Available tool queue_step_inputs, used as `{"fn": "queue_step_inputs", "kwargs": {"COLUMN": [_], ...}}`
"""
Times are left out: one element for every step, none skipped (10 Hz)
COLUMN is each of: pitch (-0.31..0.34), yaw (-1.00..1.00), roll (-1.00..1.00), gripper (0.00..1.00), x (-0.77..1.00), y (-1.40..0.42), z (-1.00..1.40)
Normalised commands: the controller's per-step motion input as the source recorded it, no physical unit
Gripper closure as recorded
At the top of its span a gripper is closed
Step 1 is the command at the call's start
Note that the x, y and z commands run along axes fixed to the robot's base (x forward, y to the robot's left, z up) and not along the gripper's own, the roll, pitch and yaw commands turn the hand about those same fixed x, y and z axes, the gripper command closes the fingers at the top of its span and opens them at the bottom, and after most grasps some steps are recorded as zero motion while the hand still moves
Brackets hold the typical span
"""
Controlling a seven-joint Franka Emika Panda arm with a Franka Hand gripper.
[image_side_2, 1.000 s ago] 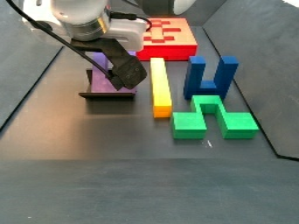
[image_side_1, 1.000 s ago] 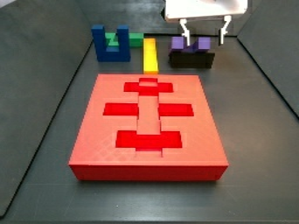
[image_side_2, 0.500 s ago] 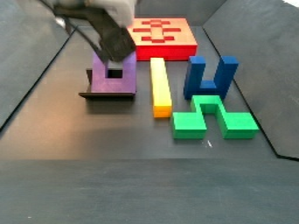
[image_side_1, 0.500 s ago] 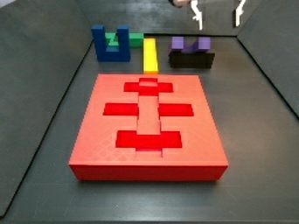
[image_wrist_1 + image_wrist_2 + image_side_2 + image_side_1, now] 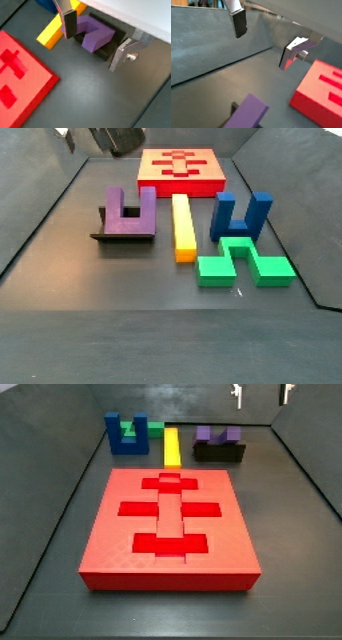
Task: Pick up the purple object. Move up. Place the purple object on the fixture. Regrasp the purple object. Move to above the board. Insert the purple object.
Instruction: Regrasp the purple object.
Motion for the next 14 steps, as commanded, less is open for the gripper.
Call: {"fn": "queue_step_inputs", "kwargs": {"pitch": [0.000,0.017,0.123,0.137,0.117,0.171,0.177,0.174,0.160,0.091,0.023,0.000,0.000,0.066], "yaw": [0.15,0.17,0.34,0.38,0.39,0.39,0.43,0.47,0.47,0.49,0.48,0.39,0.33,0.27], "roll": [1.00,1.00,1.00,1.00,1.00,1.00,1.00,1.00,1.00,1.00,0.96,0.91,0.94,1.00], "gripper": [0.00,0.00,0.00,0.00,0.00,0.00,0.00,0.00,0.00,0.00,0.00,0.00,0.00,0.00], "x": [0.19,0.16,0.09,0.08,0.08,0.06,0.00,0.00,0.00,0.00,0.00,0.00,0.00,-0.03], "y": [-0.07,-0.05,0.00,0.00,0.00,0.00,0.00,0.02,0.04,0.11,0.20,0.25,0.23,0.21], "z": [0.04,0.04,0.00,0.00,0.00,0.00,0.00,-0.02,-0.05,-0.17,-0.30,-0.37,-0.34,-0.27]}}
